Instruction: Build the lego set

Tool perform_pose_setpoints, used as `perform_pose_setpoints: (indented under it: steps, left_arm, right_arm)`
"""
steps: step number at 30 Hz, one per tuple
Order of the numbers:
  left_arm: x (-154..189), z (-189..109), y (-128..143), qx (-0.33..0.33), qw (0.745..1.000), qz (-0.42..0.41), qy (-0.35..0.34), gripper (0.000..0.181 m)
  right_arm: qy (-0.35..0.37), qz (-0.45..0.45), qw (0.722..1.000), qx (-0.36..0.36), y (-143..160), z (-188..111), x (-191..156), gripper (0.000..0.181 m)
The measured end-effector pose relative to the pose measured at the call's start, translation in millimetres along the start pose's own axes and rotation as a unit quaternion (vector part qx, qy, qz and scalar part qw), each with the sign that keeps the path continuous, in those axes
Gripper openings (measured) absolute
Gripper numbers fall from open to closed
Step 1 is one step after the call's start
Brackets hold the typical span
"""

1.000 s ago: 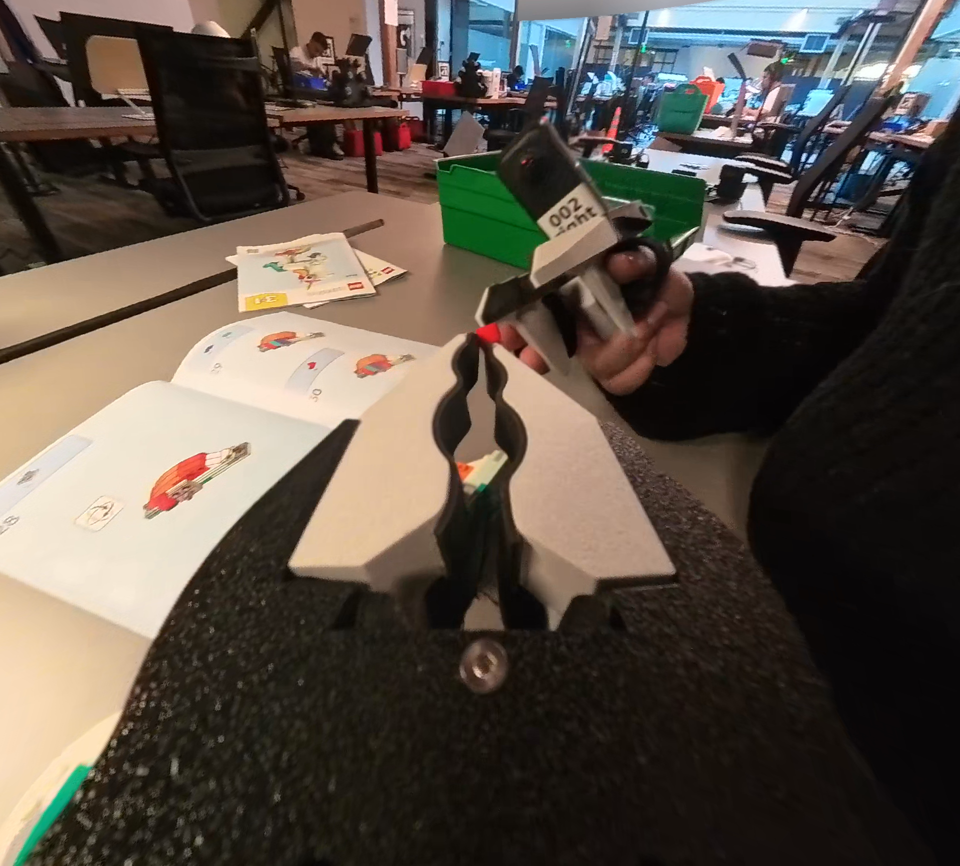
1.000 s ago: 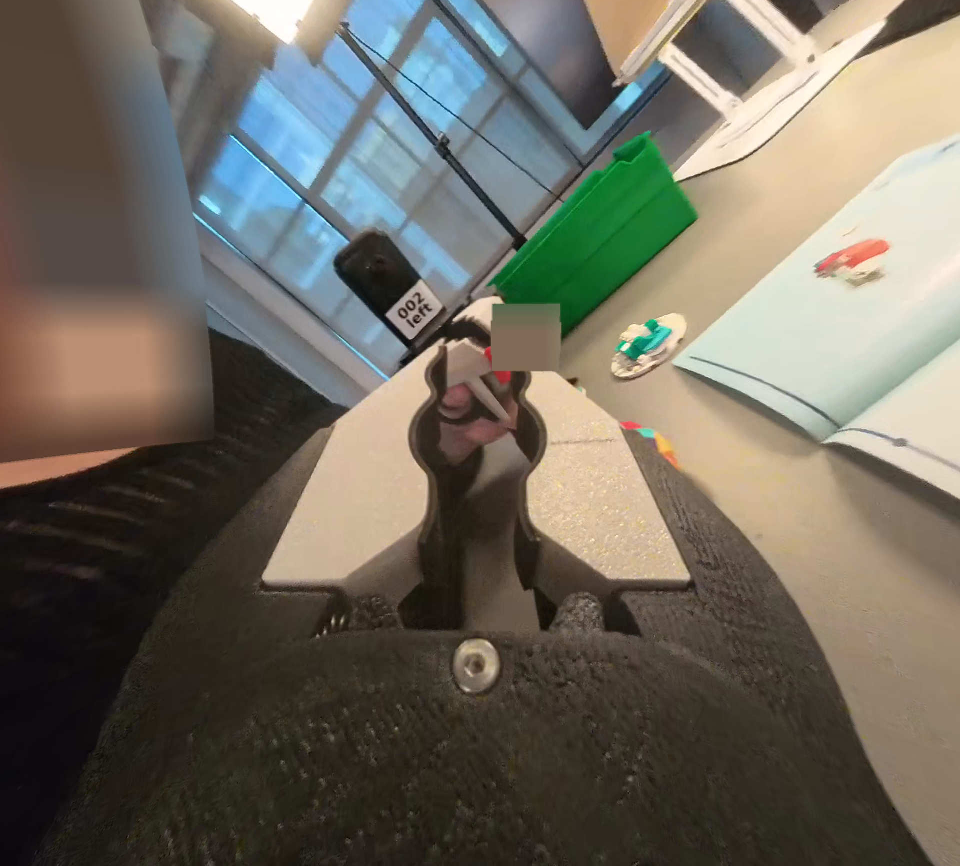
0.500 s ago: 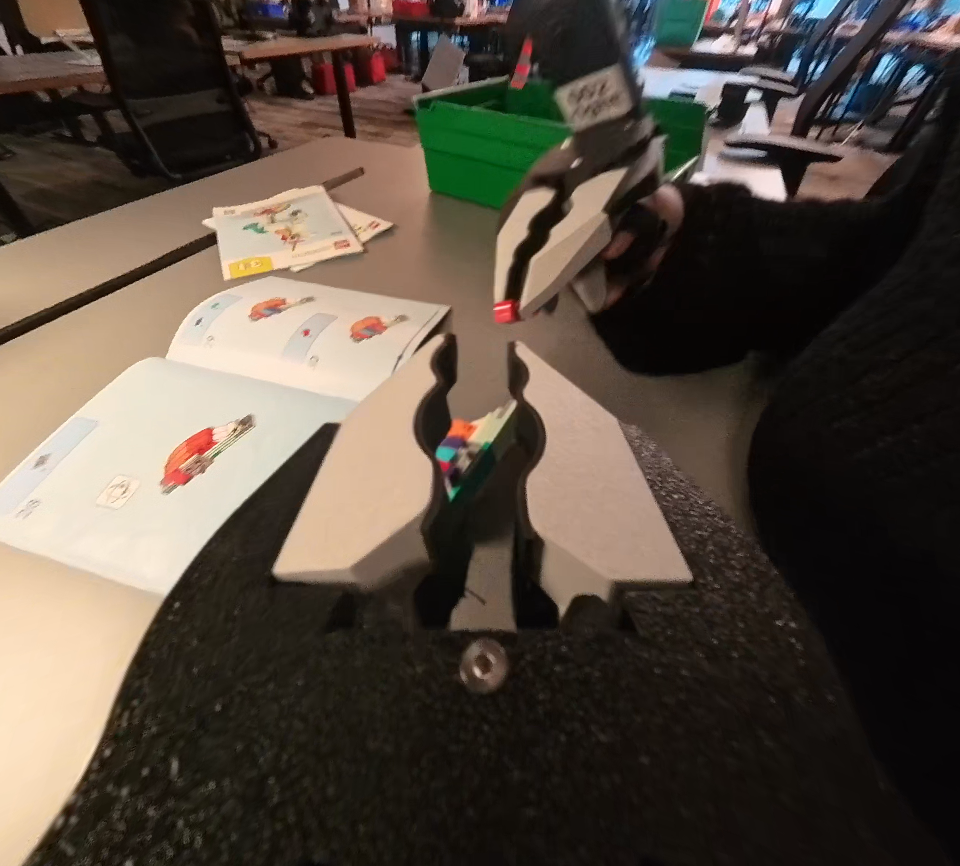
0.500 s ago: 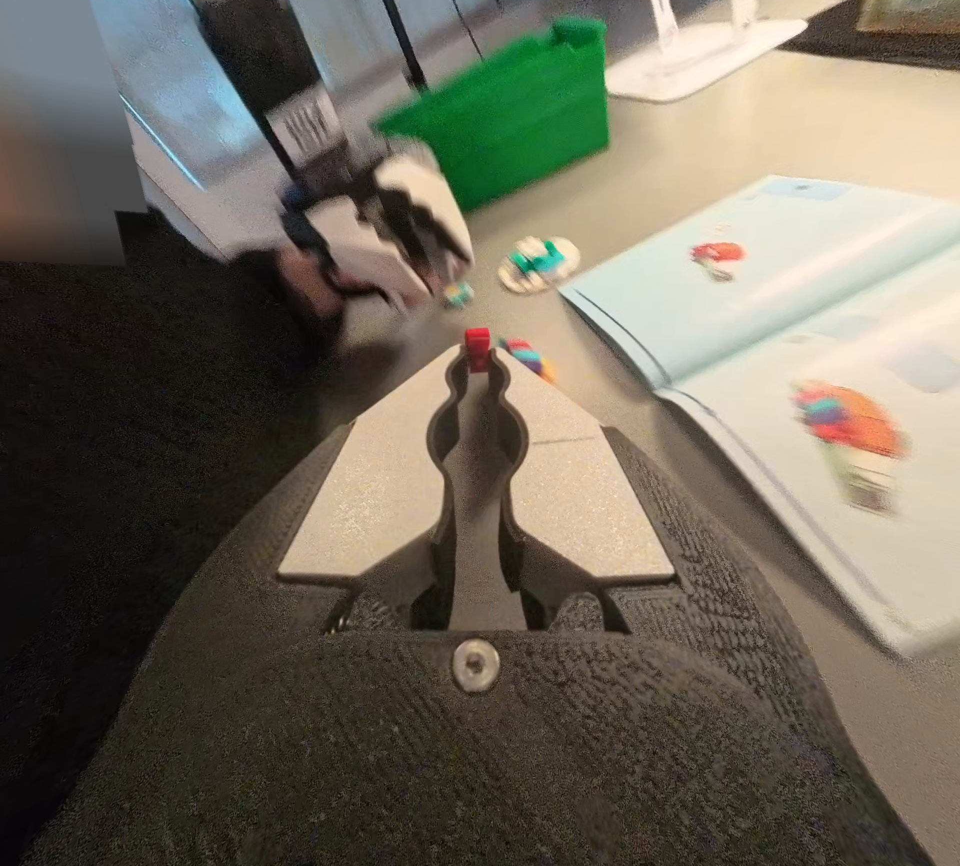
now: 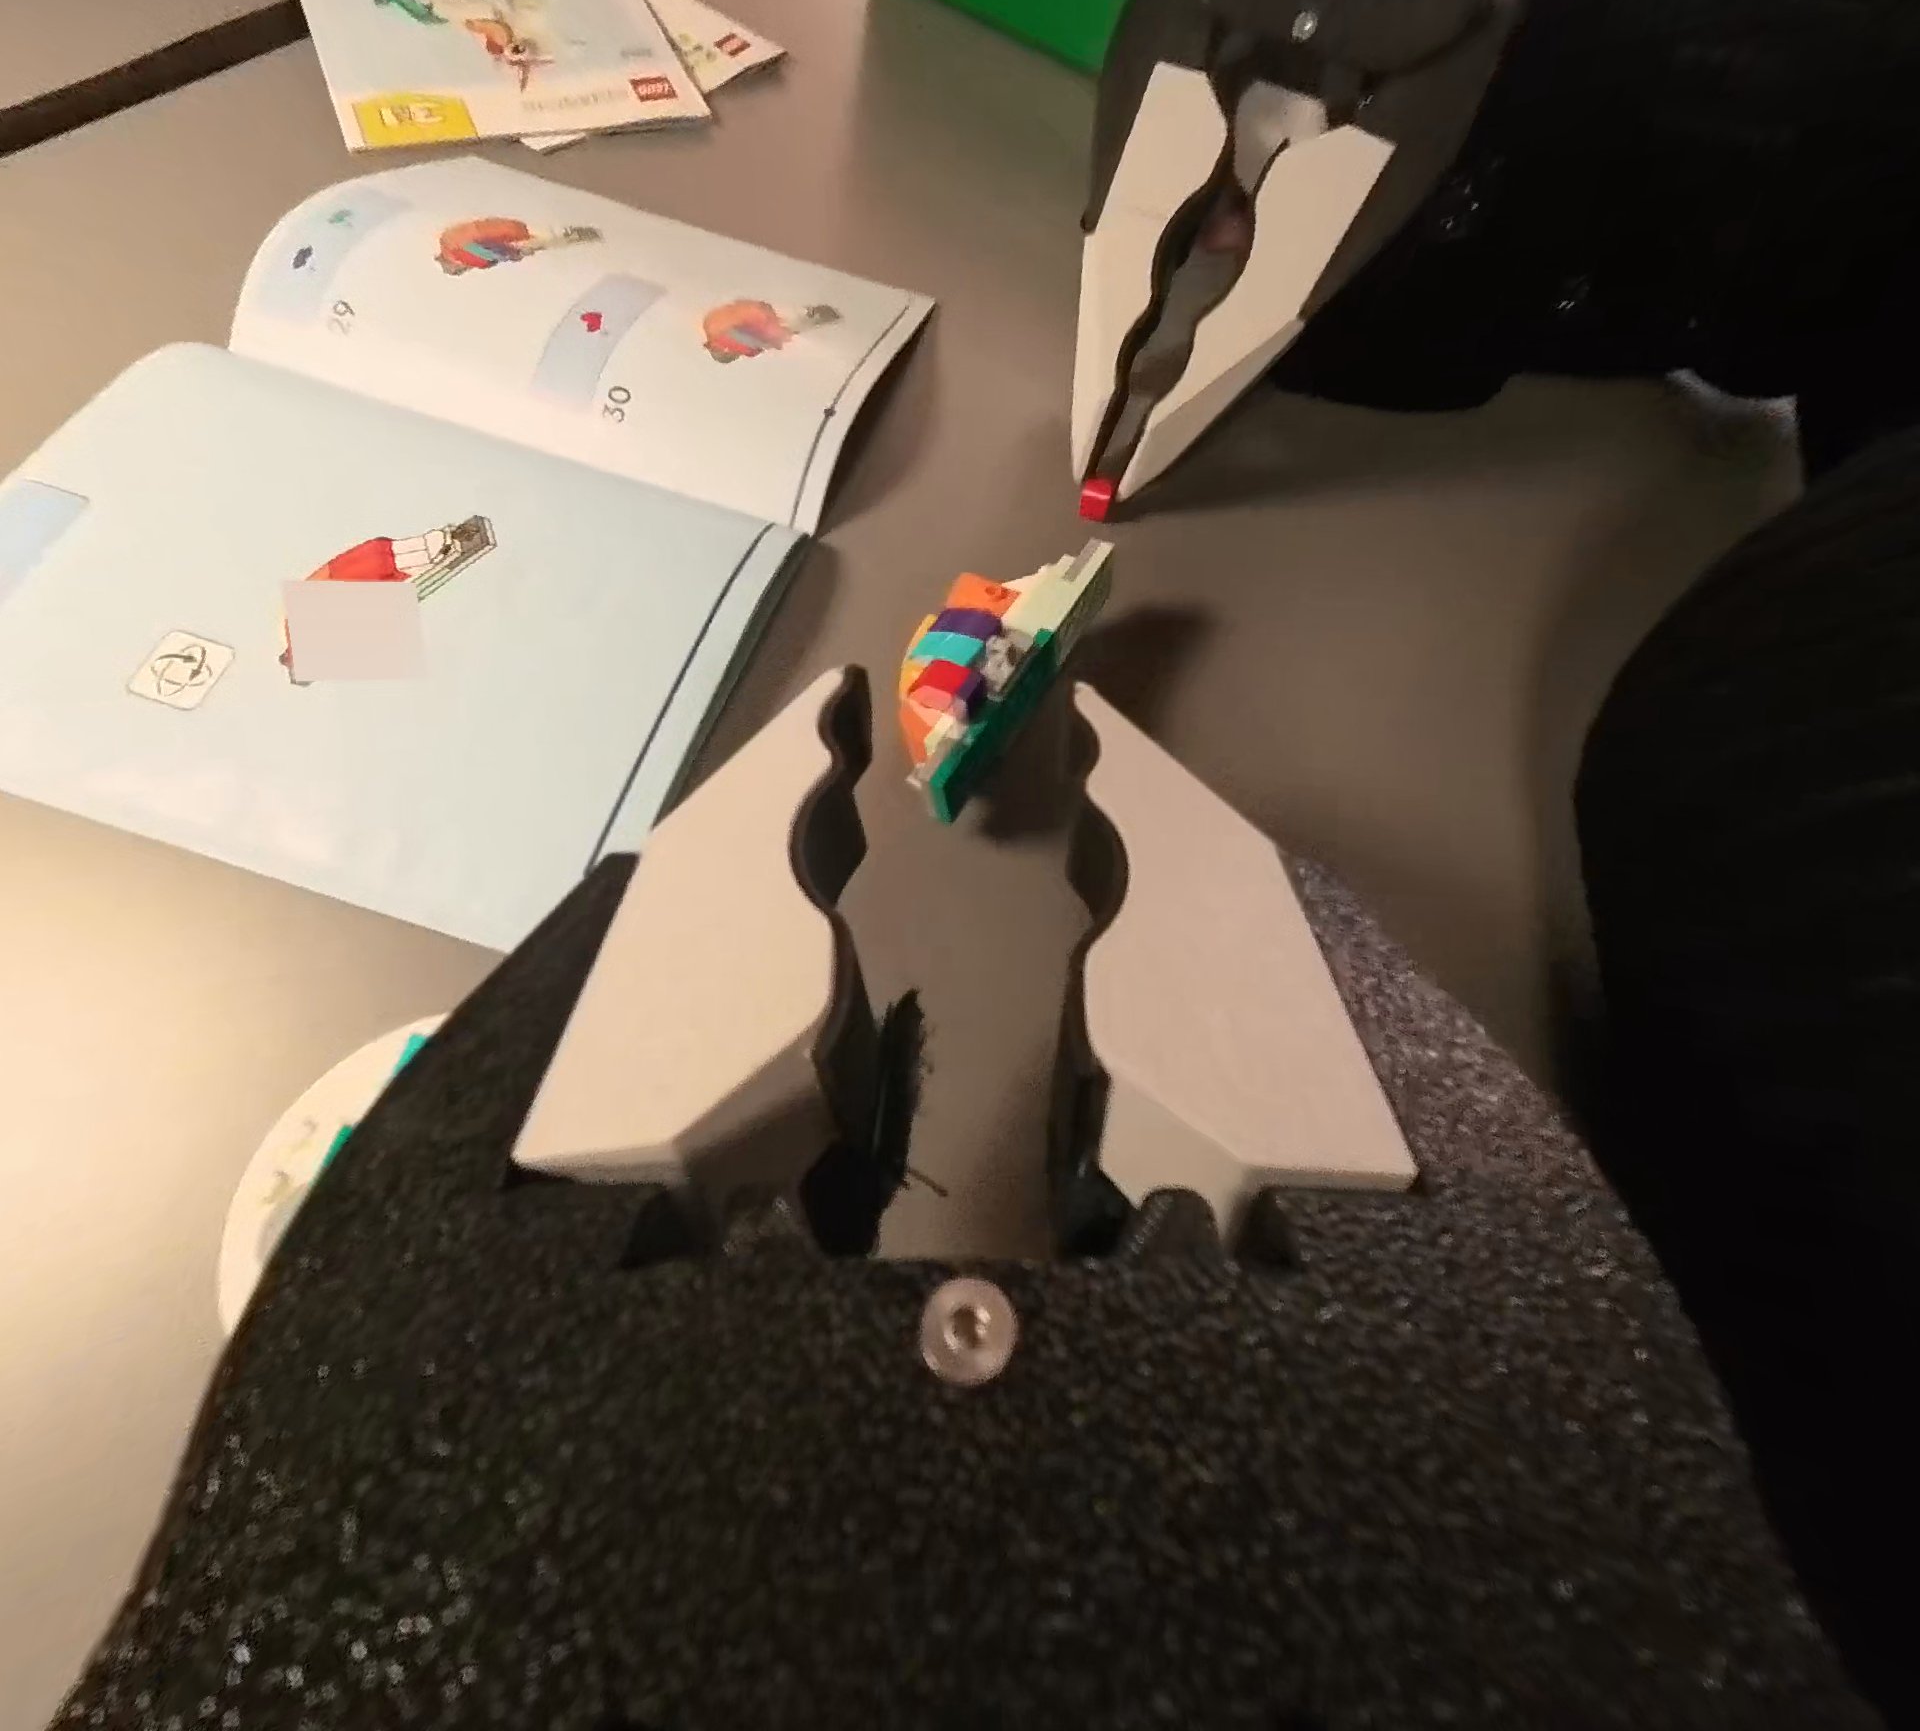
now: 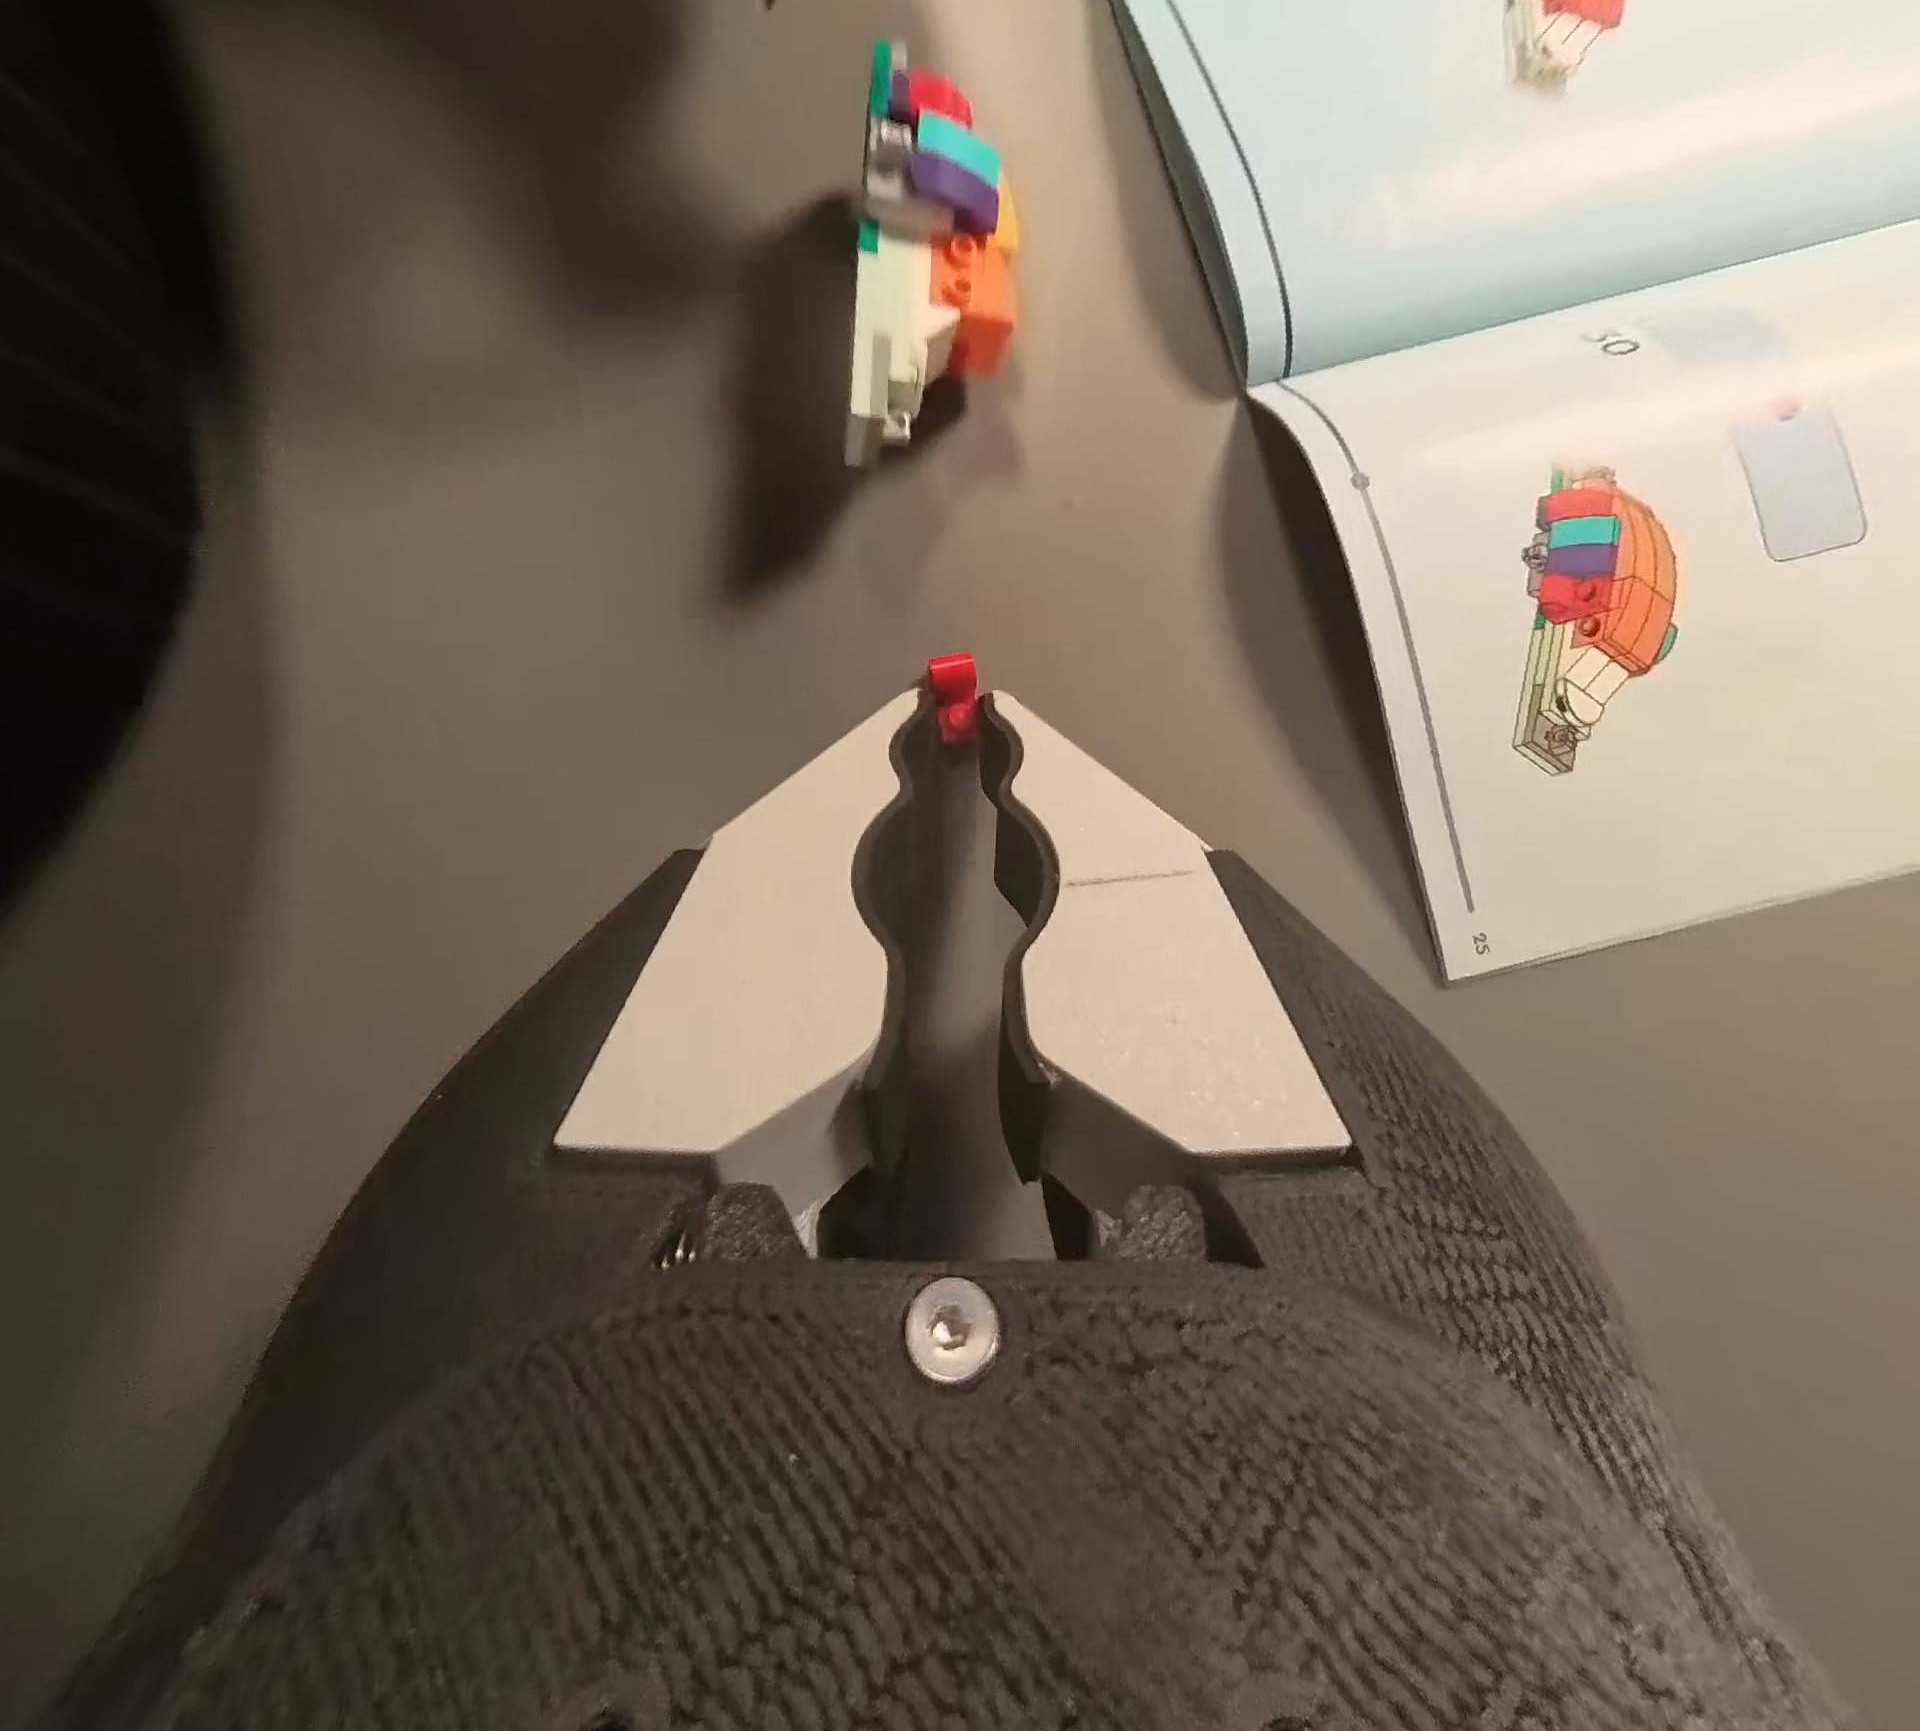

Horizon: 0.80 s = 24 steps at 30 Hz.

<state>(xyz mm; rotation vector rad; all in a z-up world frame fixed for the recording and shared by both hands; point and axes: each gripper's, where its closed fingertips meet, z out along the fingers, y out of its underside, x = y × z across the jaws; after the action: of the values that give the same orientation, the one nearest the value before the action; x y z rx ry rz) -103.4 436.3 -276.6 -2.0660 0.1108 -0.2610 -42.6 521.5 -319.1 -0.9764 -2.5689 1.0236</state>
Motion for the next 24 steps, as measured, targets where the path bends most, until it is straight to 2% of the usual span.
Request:
perform_pose_setpoints:
  steps: [5,9,14,24]
  left_arm:
    - [-3,4,0,-0.012,1.0,-0.002,0.007,0.041]
    - [-9,8,6,-0.028,0.999,-0.025,0.003,0.04]
    - [-7,12,16,-0.047,0.998,-0.032,0.011,0.041]
    - [-1,22,19,-0.058,0.998,-0.023,0.017,0.043]
  right_arm:
    - [0.011,-0.01,1.0,-0.013,1,0,1,0.009]
    - [0.054,0.004,0.998,-0.015,3,-7,5,0.02]
    - [0.095,0.032,0.995,-0.003,7,-8,-3,0.011]
    - [0.173,0.069,0.982,0.024,1,-6,16,0.015]
